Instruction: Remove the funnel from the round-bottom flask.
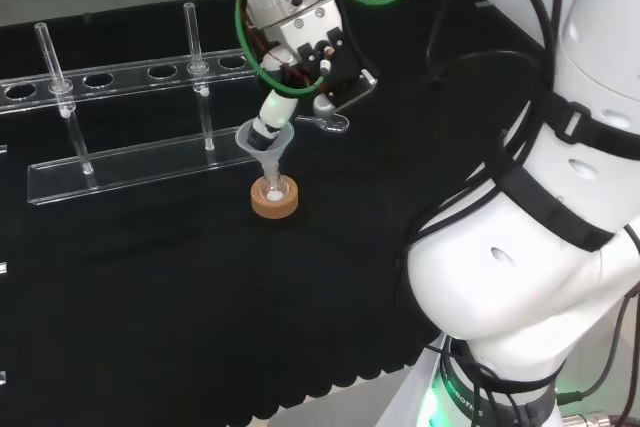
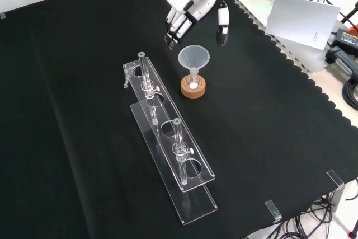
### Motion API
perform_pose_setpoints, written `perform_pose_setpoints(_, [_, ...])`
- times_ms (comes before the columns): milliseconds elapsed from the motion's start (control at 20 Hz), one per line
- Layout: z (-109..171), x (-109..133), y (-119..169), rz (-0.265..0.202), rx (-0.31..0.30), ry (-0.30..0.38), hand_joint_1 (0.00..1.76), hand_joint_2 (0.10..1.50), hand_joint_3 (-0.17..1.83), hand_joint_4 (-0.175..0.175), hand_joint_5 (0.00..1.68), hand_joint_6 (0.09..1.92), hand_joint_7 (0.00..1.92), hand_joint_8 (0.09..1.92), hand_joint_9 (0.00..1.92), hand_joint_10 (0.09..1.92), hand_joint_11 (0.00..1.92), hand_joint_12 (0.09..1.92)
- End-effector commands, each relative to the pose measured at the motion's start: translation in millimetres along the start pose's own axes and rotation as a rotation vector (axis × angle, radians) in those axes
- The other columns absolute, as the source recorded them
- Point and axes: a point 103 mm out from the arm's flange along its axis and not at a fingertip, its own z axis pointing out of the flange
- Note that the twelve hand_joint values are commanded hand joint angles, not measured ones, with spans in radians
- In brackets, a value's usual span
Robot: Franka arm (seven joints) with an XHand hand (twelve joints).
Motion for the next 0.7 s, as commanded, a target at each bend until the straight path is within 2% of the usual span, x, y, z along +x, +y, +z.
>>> perform_pose_setpoints(50, [-3.6, 22.2, 4.2, -0.033, 0.013, -0.021, 0.43, 0.7, 0.13, 0.008, 0.01, 0.09, 0.0, 0.35, 0.42, 0.09, 0.32, 1.45])
perform_pose_setpoints(300, [-1.3, 28.2, 9.3, -0.03, 0.053, -0.074, 0.42, 0.7, 0.11, 0.014, 0.0, 0.09, 0.0, 0.29, 0.4, 0.09, 0.32, 1.45])
perform_pose_setpoints(700, [4.3, 32.3, 15.1, -0.029, 0.049, -0.12, 0.43, 0.7, 0.08, 0.019, 0.0, 0.09, 0.0, 0.19, 0.37, 0.09, 0.31, 1.46])
